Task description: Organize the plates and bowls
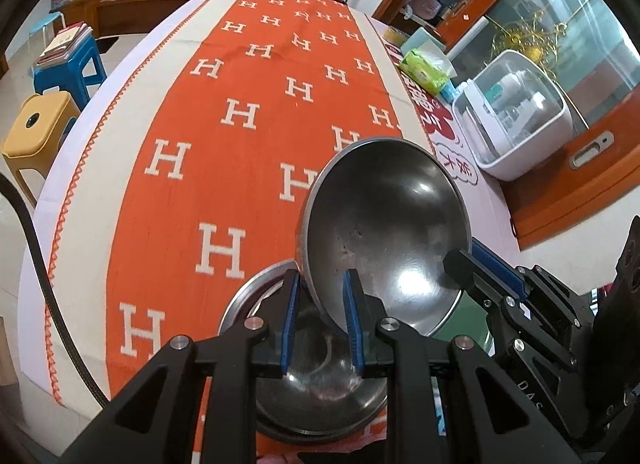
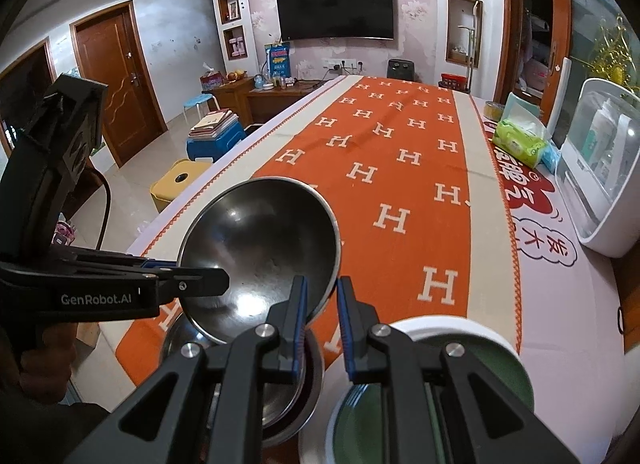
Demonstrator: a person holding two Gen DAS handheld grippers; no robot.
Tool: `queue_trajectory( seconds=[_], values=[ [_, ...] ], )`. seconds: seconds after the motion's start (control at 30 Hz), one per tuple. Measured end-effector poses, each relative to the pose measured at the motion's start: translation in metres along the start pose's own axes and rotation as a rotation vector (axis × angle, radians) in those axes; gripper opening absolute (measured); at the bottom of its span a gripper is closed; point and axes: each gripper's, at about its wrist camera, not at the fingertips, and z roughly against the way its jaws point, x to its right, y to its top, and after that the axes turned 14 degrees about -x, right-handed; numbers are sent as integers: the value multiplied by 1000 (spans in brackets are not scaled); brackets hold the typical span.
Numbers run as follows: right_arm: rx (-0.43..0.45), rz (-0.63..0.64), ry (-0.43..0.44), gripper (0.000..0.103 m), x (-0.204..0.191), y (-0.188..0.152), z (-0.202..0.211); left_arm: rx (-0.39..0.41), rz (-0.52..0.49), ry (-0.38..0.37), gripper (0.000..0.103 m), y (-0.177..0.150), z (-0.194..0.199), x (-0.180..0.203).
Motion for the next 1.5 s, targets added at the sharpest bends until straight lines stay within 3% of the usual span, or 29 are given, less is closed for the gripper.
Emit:
queue_trajectory(
  seconds=[0.6,0.97,1.5],
  values=[
    [-114,-4,-56,18,-38,-35,-4,-144,-68,41,19,-27,-12,-13],
    [-171,-69,-80,18,-47,-55,-8,-210,-130,30,25,-35,-23,-14],
    [-172,-270,-76,19,-48,-71,-17,-211,-311,54,29,-34,-16,-8]
  ],
)
